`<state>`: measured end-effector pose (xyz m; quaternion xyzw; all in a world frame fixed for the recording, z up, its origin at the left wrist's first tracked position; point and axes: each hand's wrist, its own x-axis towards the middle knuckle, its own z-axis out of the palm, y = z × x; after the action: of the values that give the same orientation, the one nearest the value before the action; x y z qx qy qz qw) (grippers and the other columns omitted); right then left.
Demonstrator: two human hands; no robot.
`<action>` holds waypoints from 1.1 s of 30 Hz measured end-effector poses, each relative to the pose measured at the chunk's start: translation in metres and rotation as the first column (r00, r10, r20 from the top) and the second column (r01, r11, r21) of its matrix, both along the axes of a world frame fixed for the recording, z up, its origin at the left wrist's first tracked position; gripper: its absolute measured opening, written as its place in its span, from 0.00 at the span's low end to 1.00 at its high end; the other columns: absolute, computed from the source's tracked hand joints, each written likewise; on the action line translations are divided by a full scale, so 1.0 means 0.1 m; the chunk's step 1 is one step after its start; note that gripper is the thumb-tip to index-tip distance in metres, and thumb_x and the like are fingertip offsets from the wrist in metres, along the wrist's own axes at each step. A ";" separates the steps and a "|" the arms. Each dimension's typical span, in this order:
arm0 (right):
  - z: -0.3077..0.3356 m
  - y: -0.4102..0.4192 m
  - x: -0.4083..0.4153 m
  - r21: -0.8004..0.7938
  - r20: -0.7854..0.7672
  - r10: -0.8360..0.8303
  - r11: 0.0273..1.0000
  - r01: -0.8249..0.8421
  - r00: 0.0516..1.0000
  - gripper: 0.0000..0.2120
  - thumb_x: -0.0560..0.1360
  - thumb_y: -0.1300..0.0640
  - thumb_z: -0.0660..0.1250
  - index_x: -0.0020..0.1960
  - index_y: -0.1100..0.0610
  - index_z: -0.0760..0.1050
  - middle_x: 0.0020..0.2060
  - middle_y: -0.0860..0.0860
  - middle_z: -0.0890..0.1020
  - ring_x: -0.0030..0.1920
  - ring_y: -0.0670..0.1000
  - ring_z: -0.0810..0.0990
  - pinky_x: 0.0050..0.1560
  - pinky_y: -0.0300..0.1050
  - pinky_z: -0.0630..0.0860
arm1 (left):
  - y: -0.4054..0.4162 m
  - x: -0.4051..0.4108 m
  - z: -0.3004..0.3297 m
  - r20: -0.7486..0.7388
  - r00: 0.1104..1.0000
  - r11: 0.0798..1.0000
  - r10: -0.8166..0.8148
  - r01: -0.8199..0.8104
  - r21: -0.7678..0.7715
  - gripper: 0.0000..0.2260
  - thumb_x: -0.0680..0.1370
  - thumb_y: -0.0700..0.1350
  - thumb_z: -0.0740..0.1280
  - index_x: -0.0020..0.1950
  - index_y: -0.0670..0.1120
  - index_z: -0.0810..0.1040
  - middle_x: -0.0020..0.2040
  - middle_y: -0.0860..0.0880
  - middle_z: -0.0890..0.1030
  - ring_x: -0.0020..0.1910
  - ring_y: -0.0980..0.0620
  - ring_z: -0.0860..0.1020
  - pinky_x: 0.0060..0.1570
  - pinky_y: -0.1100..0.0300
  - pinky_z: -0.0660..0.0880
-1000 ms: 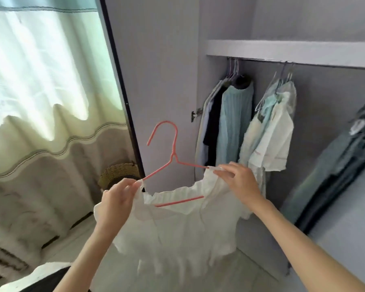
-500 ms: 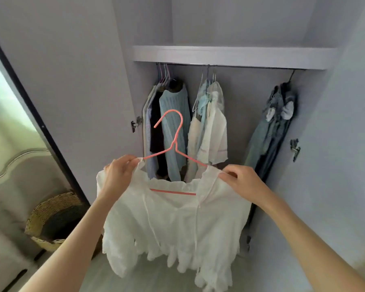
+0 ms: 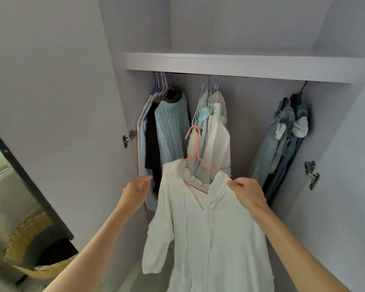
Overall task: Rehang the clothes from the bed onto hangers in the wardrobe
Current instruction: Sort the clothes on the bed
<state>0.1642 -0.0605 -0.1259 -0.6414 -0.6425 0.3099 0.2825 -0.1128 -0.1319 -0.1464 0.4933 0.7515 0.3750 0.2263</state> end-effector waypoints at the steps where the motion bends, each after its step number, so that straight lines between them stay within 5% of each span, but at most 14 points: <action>1: -0.01 0.09 -0.05 -0.053 -0.073 0.004 0.999 -0.008 0.997 0.16 0.76 0.53 0.63 0.33 0.60 0.71 0.30 0.51 0.72 0.34 0.51 0.70 0.35 0.44 0.64 | 0.08 -0.02 0.02 -0.012 1.000 1.000 -0.012 0.012 0.006 0.14 0.82 0.46 0.56 0.65 0.48 0.74 0.66 0.48 0.74 0.65 0.47 0.71 0.58 0.60 0.66; 4: -0.02 0.25 -0.12 -0.164 -0.220 0.009 0.985 -0.046 0.975 0.10 0.77 0.57 0.62 0.40 0.62 0.72 0.34 0.55 0.69 0.34 0.50 0.66 0.31 0.43 0.61 | 0.40 -0.10 0.09 -0.013 1.000 0.999 -0.027 0.028 0.020 0.14 0.82 0.45 0.56 0.64 0.47 0.75 0.65 0.48 0.75 0.65 0.48 0.71 0.58 0.62 0.65; 8: -0.09 0.34 0.10 -0.207 -0.203 0.024 0.976 -0.067 0.979 0.09 0.77 0.58 0.60 0.40 0.59 0.68 0.32 0.52 0.67 0.32 0.47 0.64 0.31 0.40 0.59 | 0.83 0.03 0.16 -0.001 0.996 0.994 -0.093 0.093 0.058 0.14 0.81 0.43 0.55 0.64 0.45 0.75 0.64 0.47 0.75 0.65 0.47 0.72 0.62 0.56 0.68; 13: -0.10 0.37 0.40 -0.235 -0.189 -0.053 0.972 0.007 0.981 0.14 0.77 0.58 0.62 0.33 0.58 0.67 0.29 0.49 0.67 0.29 0.46 0.63 0.29 0.38 0.59 | 1.28 0.31 0.12 -0.022 0.977 0.977 -0.212 0.212 -0.002 0.15 0.82 0.46 0.54 0.65 0.49 0.73 0.67 0.49 0.72 0.67 0.49 0.68 0.63 0.59 0.65; 17: -0.06 0.29 0.64 -0.232 -0.137 -0.145 0.966 0.110 0.980 0.09 0.75 0.57 0.64 0.39 0.59 0.72 0.33 0.54 0.69 0.33 0.49 0.66 0.32 0.42 0.60 | 1.61 0.50 0.18 -0.018 0.953 0.953 -0.302 0.301 -0.034 0.15 0.82 0.43 0.54 0.68 0.46 0.71 0.68 0.47 0.71 0.68 0.47 0.67 0.63 0.60 0.62; 25: 0.00 0.13 0.83 -0.237 -0.303 -0.354 0.927 0.290 0.885 0.12 0.76 0.56 0.64 0.36 0.59 0.73 0.31 0.53 0.70 0.35 0.51 0.67 0.37 0.42 0.62 | 2.11 0.69 0.17 -0.001 0.855 0.855 -0.518 0.518 0.027 0.14 0.82 0.42 0.56 0.66 0.45 0.73 0.67 0.47 0.72 0.66 0.49 0.68 0.60 0.66 0.61; 29: 0.11 0.21 0.66 -0.163 -0.328 -0.406 0.914 0.372 0.853 0.15 0.78 0.55 0.62 0.34 0.58 0.70 0.29 0.50 0.66 0.32 0.48 0.63 0.34 0.43 0.59 | 2.25 0.70 0.22 -0.136 0.803 0.803 -0.580 0.592 0.072 0.15 0.81 0.40 0.57 0.67 0.44 0.71 0.66 0.44 0.72 0.65 0.47 0.69 0.60 0.65 0.62; 33: 0.18 0.23 0.54 -0.044 -0.320 -0.483 0.867 0.496 0.815 0.11 0.78 0.58 0.60 0.38 0.59 0.65 0.29 0.50 0.61 0.30 0.47 0.58 0.28 0.39 0.54 | 2.39 0.66 0.21 -0.420 0.709 0.729 -0.567 0.669 0.146 0.16 0.80 0.39 0.59 0.68 0.42 0.70 0.68 0.40 0.69 0.70 0.43 0.63 0.69 0.50 0.61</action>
<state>0.2180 -0.0373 -0.1084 -0.7198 -0.4075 0.3134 0.4665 -0.0473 0.1069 -0.1255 0.8037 0.5044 0.2879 0.1296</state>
